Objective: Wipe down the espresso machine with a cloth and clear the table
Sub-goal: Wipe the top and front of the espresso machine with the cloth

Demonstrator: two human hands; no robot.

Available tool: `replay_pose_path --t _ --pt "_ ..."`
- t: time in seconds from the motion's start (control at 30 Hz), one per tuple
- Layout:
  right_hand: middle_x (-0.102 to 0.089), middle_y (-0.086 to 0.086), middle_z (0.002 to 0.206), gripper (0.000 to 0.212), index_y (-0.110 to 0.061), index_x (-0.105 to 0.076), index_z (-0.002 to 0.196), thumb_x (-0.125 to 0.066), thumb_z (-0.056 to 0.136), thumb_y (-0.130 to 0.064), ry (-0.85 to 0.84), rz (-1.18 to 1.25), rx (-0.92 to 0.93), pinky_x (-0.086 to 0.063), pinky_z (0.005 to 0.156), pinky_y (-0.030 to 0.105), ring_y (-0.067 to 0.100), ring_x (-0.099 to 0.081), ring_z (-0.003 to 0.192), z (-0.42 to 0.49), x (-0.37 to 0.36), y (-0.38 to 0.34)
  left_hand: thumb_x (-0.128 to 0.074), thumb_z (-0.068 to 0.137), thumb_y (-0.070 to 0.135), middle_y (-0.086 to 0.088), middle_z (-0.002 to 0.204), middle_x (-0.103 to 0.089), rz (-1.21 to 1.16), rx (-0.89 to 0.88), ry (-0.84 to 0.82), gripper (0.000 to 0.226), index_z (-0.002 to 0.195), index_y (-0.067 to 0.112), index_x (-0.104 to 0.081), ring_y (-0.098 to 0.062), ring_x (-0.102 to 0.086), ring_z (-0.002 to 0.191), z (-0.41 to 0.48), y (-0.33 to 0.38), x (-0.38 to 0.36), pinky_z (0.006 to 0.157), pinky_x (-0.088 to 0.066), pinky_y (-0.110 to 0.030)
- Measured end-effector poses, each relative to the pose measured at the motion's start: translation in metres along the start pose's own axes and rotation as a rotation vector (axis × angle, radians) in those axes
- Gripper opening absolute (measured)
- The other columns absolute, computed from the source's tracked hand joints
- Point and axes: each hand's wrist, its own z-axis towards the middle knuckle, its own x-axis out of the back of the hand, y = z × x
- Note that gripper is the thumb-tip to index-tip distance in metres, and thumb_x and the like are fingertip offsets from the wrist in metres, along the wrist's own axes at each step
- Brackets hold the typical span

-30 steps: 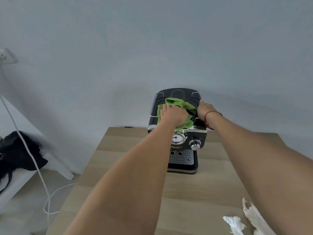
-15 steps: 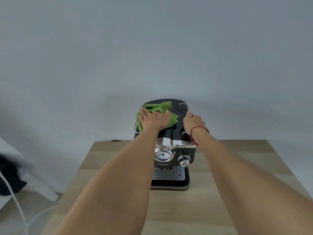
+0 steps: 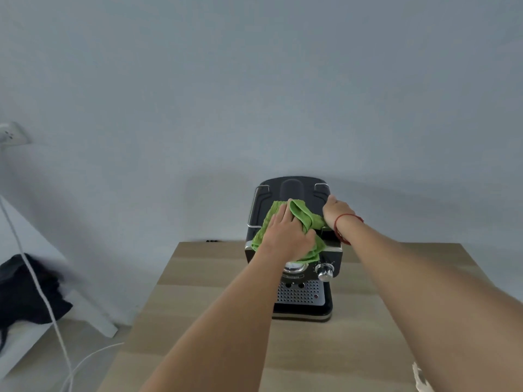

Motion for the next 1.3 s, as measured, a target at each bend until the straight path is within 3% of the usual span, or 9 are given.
replay_pose_path --t 0.1,0.27,0.37,0.57,0.77,0.87,1.07,1.2,1.3 --pt "-0.052 0.022 0.122 0.046 0.003 -0.040 0.138 -0.020 0.102 -0.016 -0.046 0.026 -0.034 -0.045 0.088 0.037 0.031 -0.051 0.099 0.012 0.010 -0.014 -0.029 0.090 0.035 -0.015 0.160 -0.010 -0.037 0.015 0.013 0.066 0.149 0.008 -0.024 -0.029 0.000 0.149 0.019 -0.003 0.000 0.122 -0.002 -0.044" --pt "-0.043 0.022 0.144 0.061 0.001 -0.041 0.140 -0.013 0.102 -0.038 0.021 -0.038 -0.027 -0.030 0.110 0.037 0.034 -0.043 0.131 0.047 -0.002 -0.018 -0.031 0.095 0.035 -0.014 0.162 0.000 -0.051 0.090 -0.011 0.068 0.154 0.007 -0.011 -0.028 0.006 0.149 0.057 -0.009 0.005 0.122 0.001 -0.041" --pt "-0.047 0.023 0.141 0.064 0.002 -0.046 0.136 -0.014 0.101 -0.041 0.070 -0.074 -0.028 -0.031 0.109 0.040 0.035 -0.044 0.131 0.059 -0.011 -0.013 -0.029 0.097 0.037 -0.014 0.162 0.007 -0.071 0.158 -0.065 0.070 0.154 0.007 -0.003 -0.026 0.009 0.149 0.083 -0.013 0.013 0.122 0.002 -0.039" --pt "-0.049 0.021 0.139 0.067 -0.001 -0.046 0.136 -0.013 0.100 -0.047 0.083 -0.098 -0.055 -0.033 0.107 0.041 0.034 -0.047 0.128 0.068 -0.017 -0.007 -0.028 0.096 0.039 -0.014 0.162 -0.002 -0.047 0.187 -0.106 0.068 0.155 0.010 -0.010 -0.026 0.002 0.150 0.125 -0.024 0.022 0.122 -0.002 -0.040" --pt "-0.052 0.019 0.134 0.065 -0.006 -0.047 0.135 -0.010 0.099 -0.046 0.063 -0.079 -0.064 -0.036 0.104 0.043 0.035 -0.049 0.124 0.071 -0.016 -0.005 -0.023 0.098 0.044 -0.025 0.159 0.004 0.109 0.403 -0.240 0.073 0.151 -0.005 -0.009 -0.036 0.001 0.148 0.146 -0.010 0.031 0.121 -0.008 -0.045" --pt "-0.052 0.019 0.135 0.065 -0.007 -0.046 0.136 -0.009 0.099 -0.046 0.057 -0.070 -0.069 -0.036 0.104 0.043 0.036 -0.049 0.124 0.069 -0.015 -0.005 -0.022 0.098 0.047 -0.030 0.157 -0.004 0.131 0.488 -0.274 0.079 0.149 -0.011 -0.006 -0.040 -0.009 0.146 0.156 -0.011 0.037 0.119 -0.014 -0.045" --pt "-0.053 0.017 0.134 0.066 -0.005 -0.048 0.134 -0.011 0.099 -0.047 0.050 -0.056 -0.069 -0.037 0.103 0.041 0.033 -0.051 0.122 0.069 -0.015 -0.004 -0.021 0.081 0.052 -0.022 0.153 -0.031 0.140 0.609 -0.259 0.085 0.148 0.002 -0.030 -0.039 -0.032 0.139 0.172 -0.034 0.044 0.114 -0.028 -0.050" --pt "-0.056 0.017 0.131 0.066 -0.005 -0.051 0.131 -0.011 0.100 -0.046 0.054 -0.040 -0.050 -0.039 0.101 0.040 0.033 -0.053 0.119 0.069 -0.015 -0.003 -0.016 0.094 0.046 -0.018 0.149 -0.038 0.067 0.624 -0.188 0.070 0.145 0.004 -0.037 -0.036 -0.039 0.136 0.172 -0.046 0.038 0.112 -0.032 -0.047" --pt "-0.055 0.018 0.131 0.065 -0.005 -0.050 0.132 -0.010 0.101 -0.045 0.056 -0.027 -0.040 -0.039 0.101 0.040 0.032 -0.053 0.120 0.068 -0.013 -0.004 -0.014 0.093 0.052 -0.022 0.149 -0.037 0.100 0.639 -0.143 0.075 0.146 0.003 -0.037 -0.037 -0.037 0.136 0.166 -0.037 0.033 0.111 -0.029 -0.046"
